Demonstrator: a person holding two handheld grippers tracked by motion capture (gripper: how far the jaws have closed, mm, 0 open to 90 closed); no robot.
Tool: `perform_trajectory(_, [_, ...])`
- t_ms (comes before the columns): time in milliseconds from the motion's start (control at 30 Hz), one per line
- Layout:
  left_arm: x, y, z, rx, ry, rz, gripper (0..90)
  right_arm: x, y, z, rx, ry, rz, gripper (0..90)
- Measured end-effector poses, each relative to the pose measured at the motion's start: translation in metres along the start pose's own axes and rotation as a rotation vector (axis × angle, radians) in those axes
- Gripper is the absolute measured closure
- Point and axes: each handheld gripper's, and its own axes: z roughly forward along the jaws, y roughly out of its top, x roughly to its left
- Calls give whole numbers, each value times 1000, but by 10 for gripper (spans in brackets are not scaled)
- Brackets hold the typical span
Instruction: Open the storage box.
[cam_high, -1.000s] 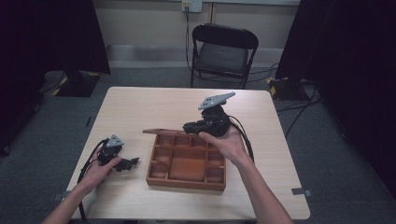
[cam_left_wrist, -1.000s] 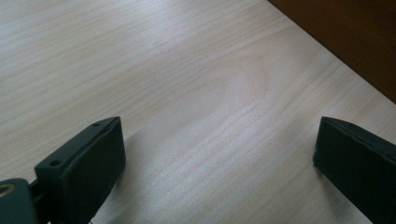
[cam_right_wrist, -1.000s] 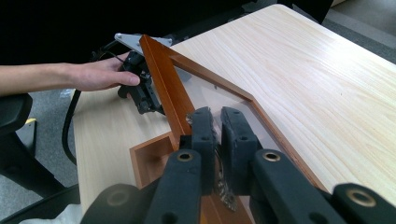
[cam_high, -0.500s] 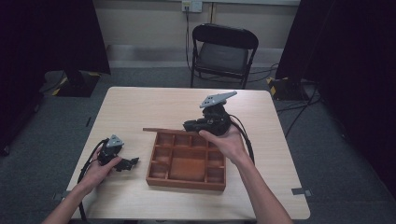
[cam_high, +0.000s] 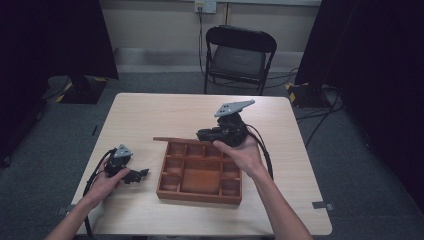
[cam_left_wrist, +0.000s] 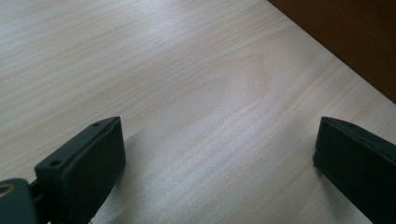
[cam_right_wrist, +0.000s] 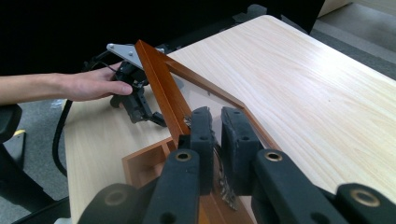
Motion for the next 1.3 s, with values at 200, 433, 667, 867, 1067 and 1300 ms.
perform_trajectory(200, [0, 0, 0, -1, 1, 0, 17, 0, 0, 0, 0, 0, 2, 834])
perform_trajectory(433, [0, 0, 0, 0, -1, -1, 17, -1, 0, 0, 0, 6, 6, 831])
perform_trajectory(667, [0, 0, 0, 0, -1, -1, 17, -1, 0, 0, -1, 7, 10, 832])
perform_trajectory(867, [0, 0, 0, 0, 0, 0, 17, -1, 0, 0, -2, 7, 12, 832])
perform_trajectory(1067, [0, 0, 0, 0, 0, 0, 17, 0, 0, 0, 2, 2, 5, 832])
perform_trajectory(1300, [0, 0, 0, 0, 0, 0, 17, -1, 0, 0, 2, 4, 6, 831])
